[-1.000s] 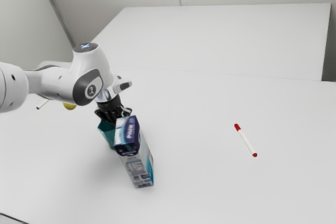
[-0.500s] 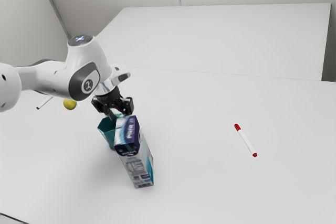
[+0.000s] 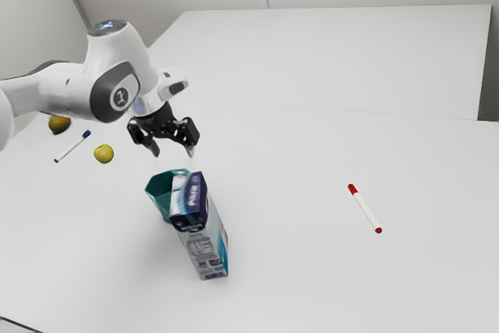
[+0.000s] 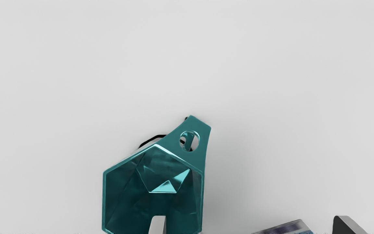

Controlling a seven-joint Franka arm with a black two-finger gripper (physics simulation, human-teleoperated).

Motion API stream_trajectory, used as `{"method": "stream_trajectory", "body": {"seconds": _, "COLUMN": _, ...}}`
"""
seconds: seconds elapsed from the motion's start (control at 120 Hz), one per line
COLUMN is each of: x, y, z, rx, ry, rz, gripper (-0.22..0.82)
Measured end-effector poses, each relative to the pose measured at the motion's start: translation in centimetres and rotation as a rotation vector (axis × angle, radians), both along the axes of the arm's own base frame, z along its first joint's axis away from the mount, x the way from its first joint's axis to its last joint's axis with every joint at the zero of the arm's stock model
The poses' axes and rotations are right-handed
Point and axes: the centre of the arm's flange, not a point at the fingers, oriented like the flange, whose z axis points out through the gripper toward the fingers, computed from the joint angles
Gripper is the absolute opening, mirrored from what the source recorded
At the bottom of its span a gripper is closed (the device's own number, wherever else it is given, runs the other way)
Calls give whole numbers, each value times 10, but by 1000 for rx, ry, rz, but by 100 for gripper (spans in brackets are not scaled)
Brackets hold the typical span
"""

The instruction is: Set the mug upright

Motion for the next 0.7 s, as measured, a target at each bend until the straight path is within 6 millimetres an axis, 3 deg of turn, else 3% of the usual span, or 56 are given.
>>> {"method": "stream_trajectory", "body": {"seconds": 0.7, "x": 24, "y": -6, "z": 115, "rx": -14, "ry": 112, "rz": 0, "gripper": 58}}
